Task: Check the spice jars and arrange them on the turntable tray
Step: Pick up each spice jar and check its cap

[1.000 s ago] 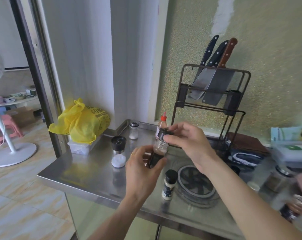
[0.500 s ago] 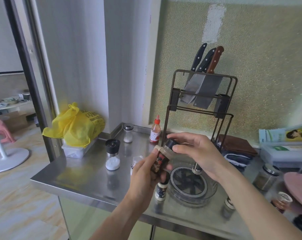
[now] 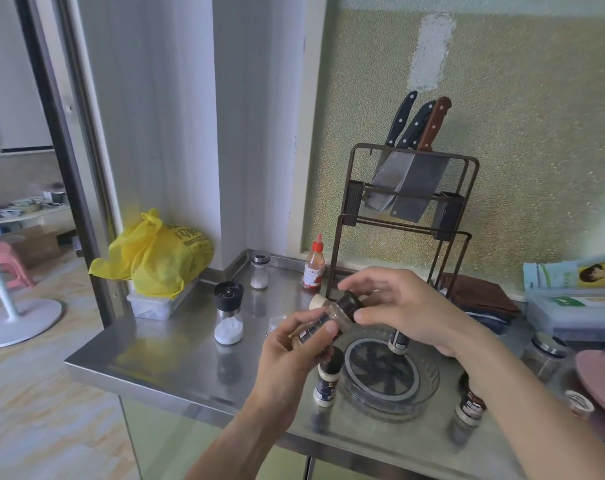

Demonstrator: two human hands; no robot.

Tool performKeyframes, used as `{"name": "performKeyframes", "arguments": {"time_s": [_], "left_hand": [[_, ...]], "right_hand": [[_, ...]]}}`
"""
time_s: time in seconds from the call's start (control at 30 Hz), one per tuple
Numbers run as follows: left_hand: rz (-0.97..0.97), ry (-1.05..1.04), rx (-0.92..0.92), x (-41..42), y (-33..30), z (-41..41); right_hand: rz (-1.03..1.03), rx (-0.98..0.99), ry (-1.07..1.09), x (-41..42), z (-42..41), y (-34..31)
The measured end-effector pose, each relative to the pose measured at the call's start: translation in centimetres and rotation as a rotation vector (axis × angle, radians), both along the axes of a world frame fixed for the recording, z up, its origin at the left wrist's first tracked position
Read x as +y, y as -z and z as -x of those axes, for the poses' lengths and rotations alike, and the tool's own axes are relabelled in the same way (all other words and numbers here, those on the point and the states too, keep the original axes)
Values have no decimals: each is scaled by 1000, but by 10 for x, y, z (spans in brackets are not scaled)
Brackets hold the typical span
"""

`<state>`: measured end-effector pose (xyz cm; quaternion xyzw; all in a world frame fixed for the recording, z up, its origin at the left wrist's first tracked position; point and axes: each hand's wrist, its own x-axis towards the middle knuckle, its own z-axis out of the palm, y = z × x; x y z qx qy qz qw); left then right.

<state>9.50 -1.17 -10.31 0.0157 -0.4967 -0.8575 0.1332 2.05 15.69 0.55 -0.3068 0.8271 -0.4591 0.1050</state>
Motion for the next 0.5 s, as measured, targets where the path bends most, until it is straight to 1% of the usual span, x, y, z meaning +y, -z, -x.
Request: {"name": "performKeyframes", "arguments": {"time_s": [0.1, 0.13, 0.27, 0.37, 0.5], "left_hand": [[39, -14, -11, -2, 1, 1], [36, -12, -12, -2, 2, 1], [39, -14, 3, -2, 3, 1], [44, -9, 11, -2, 5, 1], [41, -9, 22, -1, 6, 0]], "right_hand": [[-98, 92, 66, -3, -1, 0], [-125, 106, 59, -3, -2, 1], [-62, 62, 33, -1, -5, 0], [-117, 91, 45, -1, -5, 1], [-89, 58, 21, 1, -4, 2]]}}
